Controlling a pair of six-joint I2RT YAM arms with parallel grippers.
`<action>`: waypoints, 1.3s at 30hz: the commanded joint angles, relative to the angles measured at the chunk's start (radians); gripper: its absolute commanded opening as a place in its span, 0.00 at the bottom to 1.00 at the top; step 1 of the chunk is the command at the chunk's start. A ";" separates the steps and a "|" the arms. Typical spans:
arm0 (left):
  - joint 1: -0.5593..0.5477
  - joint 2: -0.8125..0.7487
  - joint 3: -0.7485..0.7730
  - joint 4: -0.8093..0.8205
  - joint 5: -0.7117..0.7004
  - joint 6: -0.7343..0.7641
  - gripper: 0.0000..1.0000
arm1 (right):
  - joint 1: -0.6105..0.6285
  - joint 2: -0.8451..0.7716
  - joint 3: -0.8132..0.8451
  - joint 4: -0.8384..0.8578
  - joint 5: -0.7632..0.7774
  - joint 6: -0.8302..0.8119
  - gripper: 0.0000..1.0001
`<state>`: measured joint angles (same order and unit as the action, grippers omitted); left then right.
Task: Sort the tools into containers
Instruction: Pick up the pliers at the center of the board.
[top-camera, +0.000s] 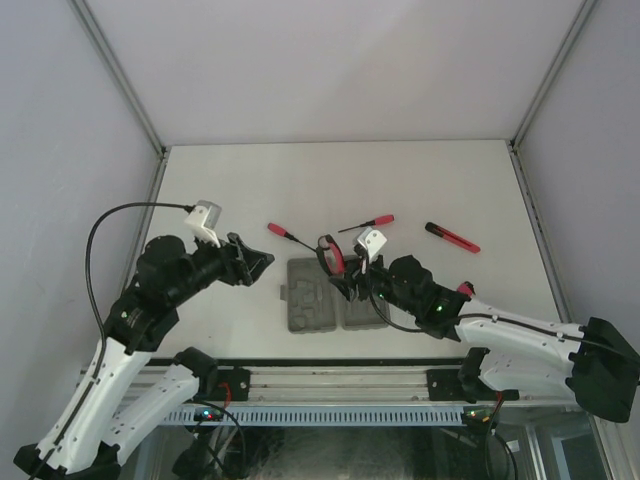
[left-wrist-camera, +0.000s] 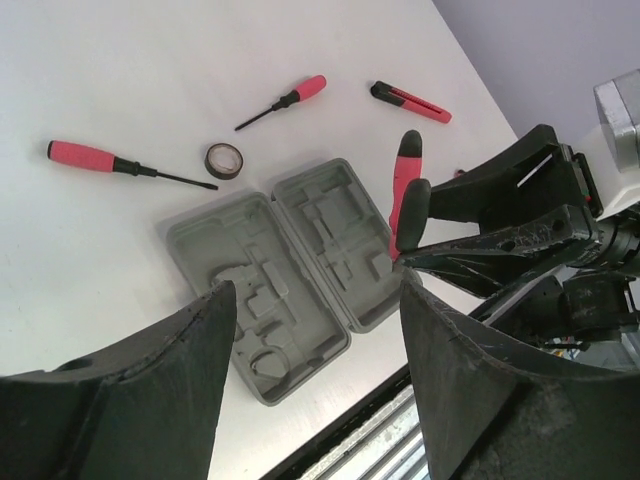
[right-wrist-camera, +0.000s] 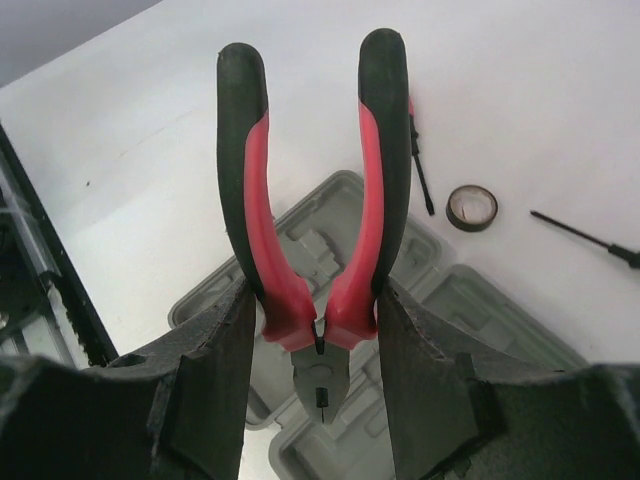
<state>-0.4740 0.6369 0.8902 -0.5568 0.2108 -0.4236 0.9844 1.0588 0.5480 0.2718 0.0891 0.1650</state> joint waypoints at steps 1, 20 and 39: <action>-0.004 -0.014 0.051 -0.059 0.007 0.052 0.71 | 0.007 -0.051 0.013 0.111 -0.135 -0.162 0.00; -0.157 0.025 0.106 -0.050 -0.023 0.019 0.69 | 0.010 -0.132 0.065 -0.200 -0.345 -0.841 0.00; -0.372 0.286 0.160 -0.049 0.001 0.051 0.66 | 0.151 -0.068 0.184 -0.379 -0.161 -1.225 0.00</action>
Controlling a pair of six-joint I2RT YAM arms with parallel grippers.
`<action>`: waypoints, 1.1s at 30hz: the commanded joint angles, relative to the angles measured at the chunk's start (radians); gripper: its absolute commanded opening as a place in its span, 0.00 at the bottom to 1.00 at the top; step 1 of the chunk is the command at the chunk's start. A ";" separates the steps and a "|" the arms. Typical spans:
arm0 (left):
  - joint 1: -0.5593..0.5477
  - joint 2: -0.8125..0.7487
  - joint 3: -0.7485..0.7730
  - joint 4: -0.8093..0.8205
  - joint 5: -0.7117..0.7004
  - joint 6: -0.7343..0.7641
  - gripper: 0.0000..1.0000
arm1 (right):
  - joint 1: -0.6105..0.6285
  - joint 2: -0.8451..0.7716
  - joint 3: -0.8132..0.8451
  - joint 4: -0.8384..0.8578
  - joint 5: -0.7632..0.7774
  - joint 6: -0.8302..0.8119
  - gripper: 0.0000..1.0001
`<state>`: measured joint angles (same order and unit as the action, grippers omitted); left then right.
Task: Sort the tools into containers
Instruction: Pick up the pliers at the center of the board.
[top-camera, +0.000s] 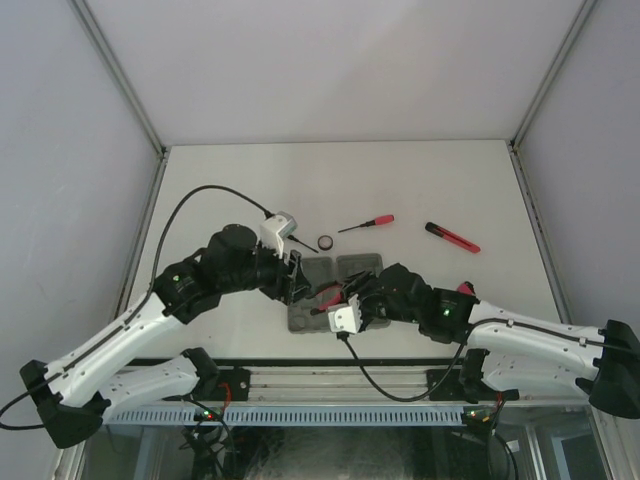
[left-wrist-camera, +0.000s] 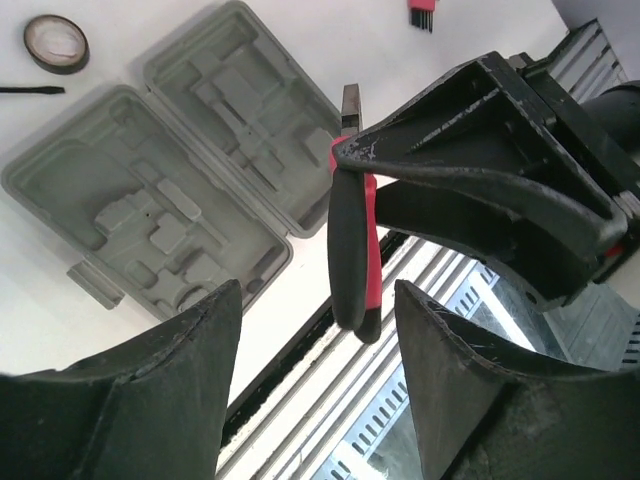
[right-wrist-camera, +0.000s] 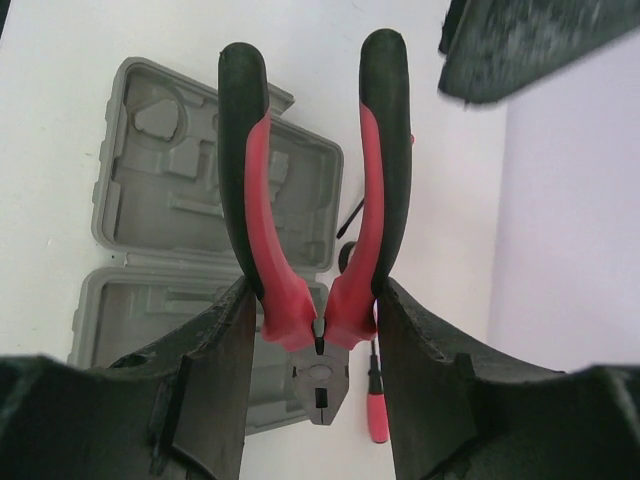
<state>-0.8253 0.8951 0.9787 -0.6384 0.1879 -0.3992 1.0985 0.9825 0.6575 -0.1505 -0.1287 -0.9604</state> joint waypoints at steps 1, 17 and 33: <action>-0.026 0.035 0.073 0.031 0.029 0.028 0.66 | 0.045 0.012 0.077 0.040 0.063 -0.107 0.00; -0.044 0.153 0.048 0.047 0.140 0.038 0.61 | 0.093 0.006 0.079 0.031 0.089 -0.164 0.00; -0.044 0.196 0.040 0.057 0.182 0.045 0.20 | 0.101 0.027 0.080 0.055 0.087 -0.181 0.00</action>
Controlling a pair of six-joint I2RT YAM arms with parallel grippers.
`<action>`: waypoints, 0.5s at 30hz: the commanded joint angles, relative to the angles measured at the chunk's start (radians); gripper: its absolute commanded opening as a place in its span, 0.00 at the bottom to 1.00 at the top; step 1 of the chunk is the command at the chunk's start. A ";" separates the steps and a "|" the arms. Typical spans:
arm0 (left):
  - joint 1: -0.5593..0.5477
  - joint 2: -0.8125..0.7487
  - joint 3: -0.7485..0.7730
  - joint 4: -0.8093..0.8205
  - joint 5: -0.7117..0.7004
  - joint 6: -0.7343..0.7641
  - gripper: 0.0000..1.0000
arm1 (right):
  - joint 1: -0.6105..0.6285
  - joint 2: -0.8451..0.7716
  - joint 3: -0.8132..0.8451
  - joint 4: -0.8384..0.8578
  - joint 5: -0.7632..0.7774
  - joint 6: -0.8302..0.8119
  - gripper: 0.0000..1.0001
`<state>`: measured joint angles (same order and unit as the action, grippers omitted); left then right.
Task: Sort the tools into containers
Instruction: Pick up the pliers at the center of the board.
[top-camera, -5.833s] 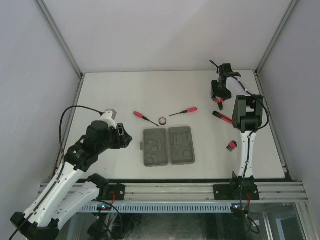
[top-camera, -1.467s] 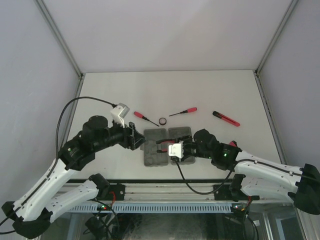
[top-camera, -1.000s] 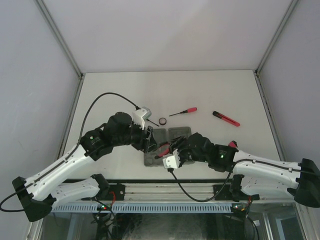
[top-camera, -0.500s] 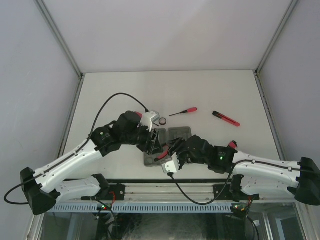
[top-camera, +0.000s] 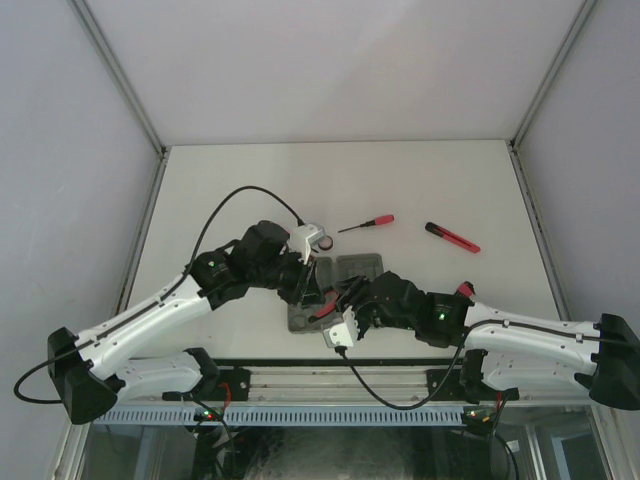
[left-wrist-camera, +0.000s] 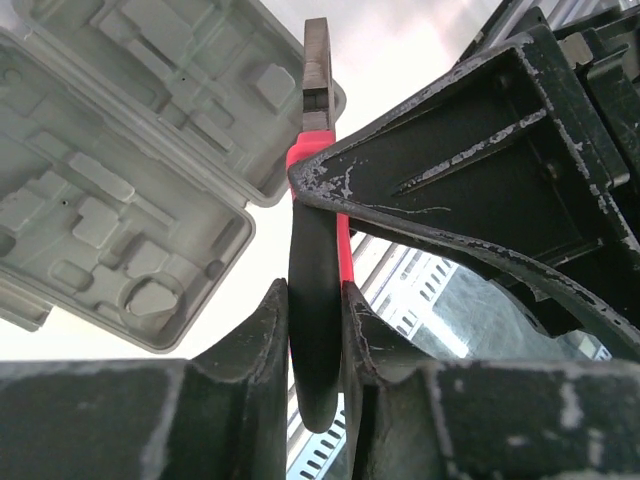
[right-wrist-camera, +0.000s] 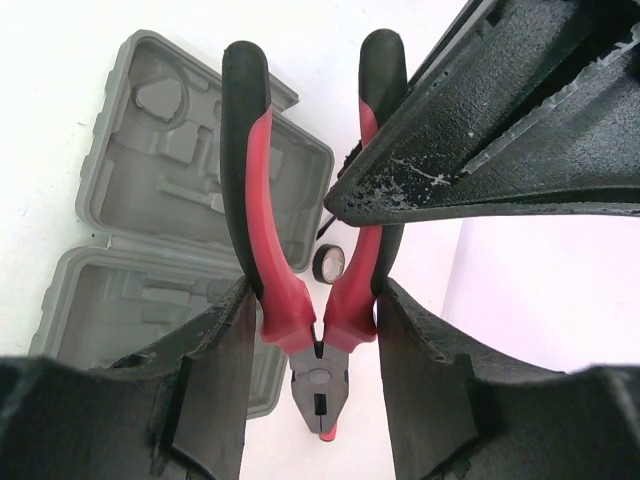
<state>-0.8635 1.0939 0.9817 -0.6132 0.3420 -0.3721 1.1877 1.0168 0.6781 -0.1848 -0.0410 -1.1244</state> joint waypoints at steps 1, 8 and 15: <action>-0.006 -0.003 0.037 0.030 0.026 0.017 0.18 | 0.012 -0.007 0.058 0.089 -0.002 -0.015 0.01; -0.006 -0.019 0.038 0.023 -0.014 0.014 0.00 | 0.013 -0.023 0.051 0.093 -0.019 0.013 0.37; -0.005 -0.045 0.018 0.016 -0.050 0.009 0.00 | 0.012 -0.049 0.040 0.102 -0.025 0.043 0.72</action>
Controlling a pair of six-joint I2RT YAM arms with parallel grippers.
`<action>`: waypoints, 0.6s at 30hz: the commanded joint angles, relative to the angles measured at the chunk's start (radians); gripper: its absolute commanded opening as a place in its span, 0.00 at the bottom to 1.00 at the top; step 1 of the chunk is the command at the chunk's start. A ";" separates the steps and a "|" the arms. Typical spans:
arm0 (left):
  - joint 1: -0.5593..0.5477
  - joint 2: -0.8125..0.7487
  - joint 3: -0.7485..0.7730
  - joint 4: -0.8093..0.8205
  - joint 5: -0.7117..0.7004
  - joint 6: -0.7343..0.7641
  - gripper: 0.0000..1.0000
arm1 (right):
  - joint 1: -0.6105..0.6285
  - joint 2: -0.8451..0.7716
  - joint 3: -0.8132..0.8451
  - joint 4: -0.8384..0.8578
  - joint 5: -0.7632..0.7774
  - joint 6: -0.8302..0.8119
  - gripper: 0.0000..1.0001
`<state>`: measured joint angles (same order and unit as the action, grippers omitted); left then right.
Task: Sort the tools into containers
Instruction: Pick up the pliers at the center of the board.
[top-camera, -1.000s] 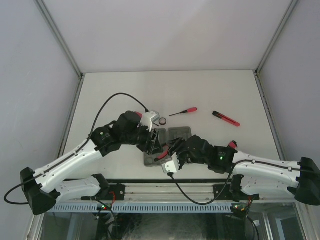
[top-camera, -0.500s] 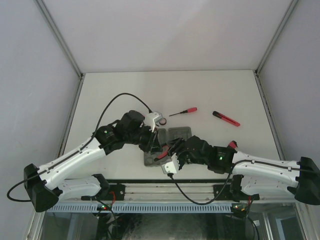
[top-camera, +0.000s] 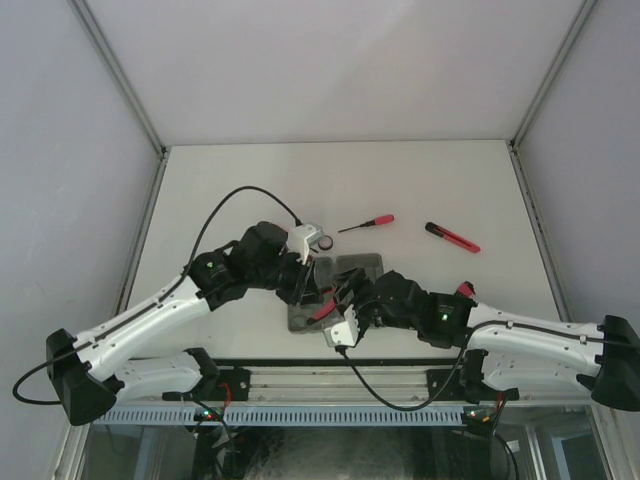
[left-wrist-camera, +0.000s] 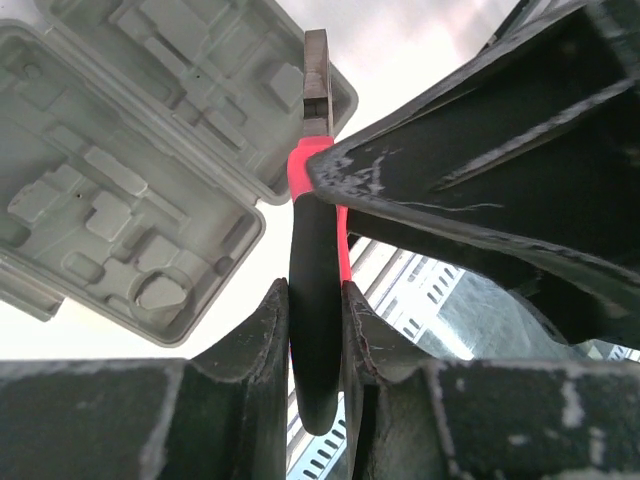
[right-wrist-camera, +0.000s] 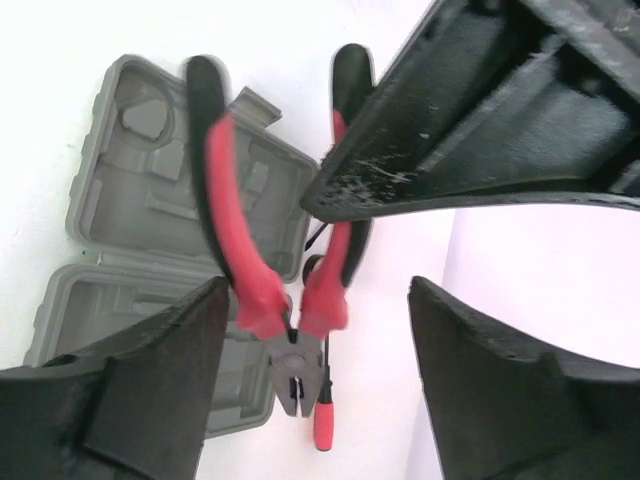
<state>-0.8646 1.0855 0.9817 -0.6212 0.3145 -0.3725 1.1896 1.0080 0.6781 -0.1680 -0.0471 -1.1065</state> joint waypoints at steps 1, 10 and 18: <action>-0.004 -0.043 0.012 0.030 -0.028 0.006 0.00 | 0.010 -0.045 0.037 0.086 -0.018 0.035 0.77; -0.001 -0.102 -0.002 0.036 -0.126 0.000 0.00 | 0.011 -0.149 -0.069 0.257 0.049 0.274 0.90; 0.006 -0.305 -0.077 0.139 -0.376 -0.058 0.00 | 0.008 -0.221 -0.118 0.444 0.239 0.684 1.00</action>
<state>-0.8642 0.9005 0.9405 -0.6254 0.0898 -0.3893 1.1927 0.8173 0.5610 0.0986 0.0692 -0.6933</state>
